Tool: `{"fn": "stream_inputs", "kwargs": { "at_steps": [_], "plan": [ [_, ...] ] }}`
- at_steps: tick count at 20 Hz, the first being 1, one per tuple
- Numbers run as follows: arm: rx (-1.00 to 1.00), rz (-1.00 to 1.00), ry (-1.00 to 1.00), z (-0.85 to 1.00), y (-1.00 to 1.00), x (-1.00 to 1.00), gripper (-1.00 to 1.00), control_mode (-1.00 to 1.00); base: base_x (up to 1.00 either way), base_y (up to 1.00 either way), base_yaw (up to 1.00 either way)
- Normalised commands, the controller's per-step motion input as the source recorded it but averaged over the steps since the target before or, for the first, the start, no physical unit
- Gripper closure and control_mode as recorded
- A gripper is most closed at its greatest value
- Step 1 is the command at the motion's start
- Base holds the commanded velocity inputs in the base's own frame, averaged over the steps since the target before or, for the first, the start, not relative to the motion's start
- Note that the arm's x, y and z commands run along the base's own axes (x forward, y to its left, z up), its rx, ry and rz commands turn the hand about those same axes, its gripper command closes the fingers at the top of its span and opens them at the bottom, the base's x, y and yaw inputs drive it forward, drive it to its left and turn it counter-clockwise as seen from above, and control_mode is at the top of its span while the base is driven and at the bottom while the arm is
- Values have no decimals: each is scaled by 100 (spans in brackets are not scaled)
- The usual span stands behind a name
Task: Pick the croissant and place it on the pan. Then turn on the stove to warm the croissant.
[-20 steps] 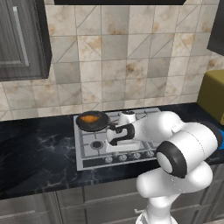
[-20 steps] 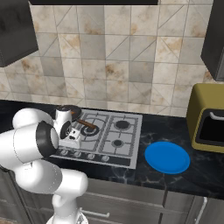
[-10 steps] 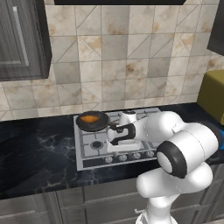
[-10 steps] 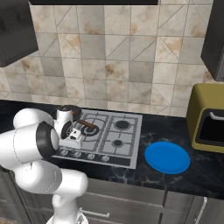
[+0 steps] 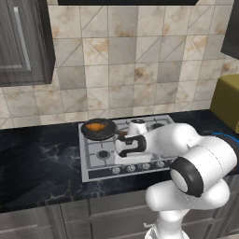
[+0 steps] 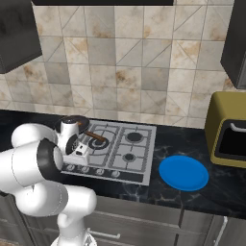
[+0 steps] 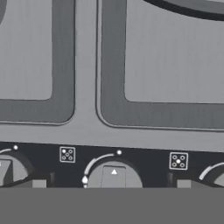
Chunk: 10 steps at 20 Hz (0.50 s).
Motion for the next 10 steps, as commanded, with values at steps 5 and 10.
{"fn": "stream_inputs", "kwargs": {
  "at_steps": [5,10],
  "plan": [
    [0,0,0,-10,0,-3,-100,-100,0,0,0],
    [-1,0,0,-14,0,0,100,-100,0,0,0]
  ]
}}
